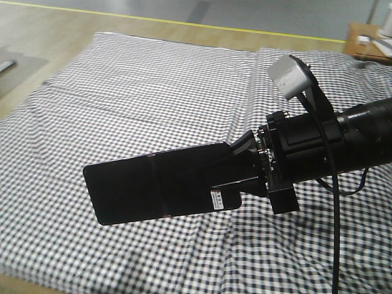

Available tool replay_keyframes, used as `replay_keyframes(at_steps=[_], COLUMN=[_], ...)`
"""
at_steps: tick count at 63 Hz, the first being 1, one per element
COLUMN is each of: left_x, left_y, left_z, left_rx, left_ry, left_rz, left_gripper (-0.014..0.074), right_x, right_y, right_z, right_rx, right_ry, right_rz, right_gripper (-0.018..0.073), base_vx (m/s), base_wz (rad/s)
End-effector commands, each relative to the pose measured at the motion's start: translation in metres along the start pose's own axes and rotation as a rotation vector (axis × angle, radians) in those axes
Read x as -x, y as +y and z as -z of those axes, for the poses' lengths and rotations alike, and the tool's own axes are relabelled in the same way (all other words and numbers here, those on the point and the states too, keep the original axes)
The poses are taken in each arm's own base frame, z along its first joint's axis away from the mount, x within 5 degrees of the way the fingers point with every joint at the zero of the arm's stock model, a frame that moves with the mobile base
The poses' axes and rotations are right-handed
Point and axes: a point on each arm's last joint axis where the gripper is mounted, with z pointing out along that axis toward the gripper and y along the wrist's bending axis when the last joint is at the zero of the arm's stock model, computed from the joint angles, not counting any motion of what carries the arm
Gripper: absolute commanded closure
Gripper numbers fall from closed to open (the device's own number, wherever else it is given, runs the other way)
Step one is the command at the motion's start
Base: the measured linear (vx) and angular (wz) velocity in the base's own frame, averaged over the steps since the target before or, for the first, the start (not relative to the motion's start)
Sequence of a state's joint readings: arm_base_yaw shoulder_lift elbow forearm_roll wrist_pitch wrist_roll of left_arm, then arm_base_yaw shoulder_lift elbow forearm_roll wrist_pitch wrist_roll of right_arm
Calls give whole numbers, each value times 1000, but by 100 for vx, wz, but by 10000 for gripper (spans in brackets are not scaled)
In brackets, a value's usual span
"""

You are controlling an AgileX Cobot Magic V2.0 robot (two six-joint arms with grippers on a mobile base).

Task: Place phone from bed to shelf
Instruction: 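Hold the phone in the right gripper while the base drives to the shelf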

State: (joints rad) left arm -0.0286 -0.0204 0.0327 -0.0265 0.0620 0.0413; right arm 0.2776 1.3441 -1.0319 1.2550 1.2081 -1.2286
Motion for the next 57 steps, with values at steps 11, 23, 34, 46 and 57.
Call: replay_keyframes(at_steps=[11,23,34,46,57], left_x=[15,15,15,15,15], left_y=[0,0,0,0,0], left_z=[2,2,2,2,2], left_rx=[-2,-2,-2,-2,-2], left_ry=[-101,-101,-101,-101,-101], left_rz=[20,20,20,20,20], left_gripper=[595,595,595,595,595], right_x=[15,15,15,15,15], right_y=[20,20,20,20,20], right_z=[8,8,8,8,8], right_rx=[96,96,95,95,95], right_ry=[-81,-81,-80,-80,-80], right_rz=[27,27,27,27,27], right_gripper=[562,562,562,562,562], base_vx=[-14,-14,-14,-12,-10], base_wz=[54,54,57,61,66])
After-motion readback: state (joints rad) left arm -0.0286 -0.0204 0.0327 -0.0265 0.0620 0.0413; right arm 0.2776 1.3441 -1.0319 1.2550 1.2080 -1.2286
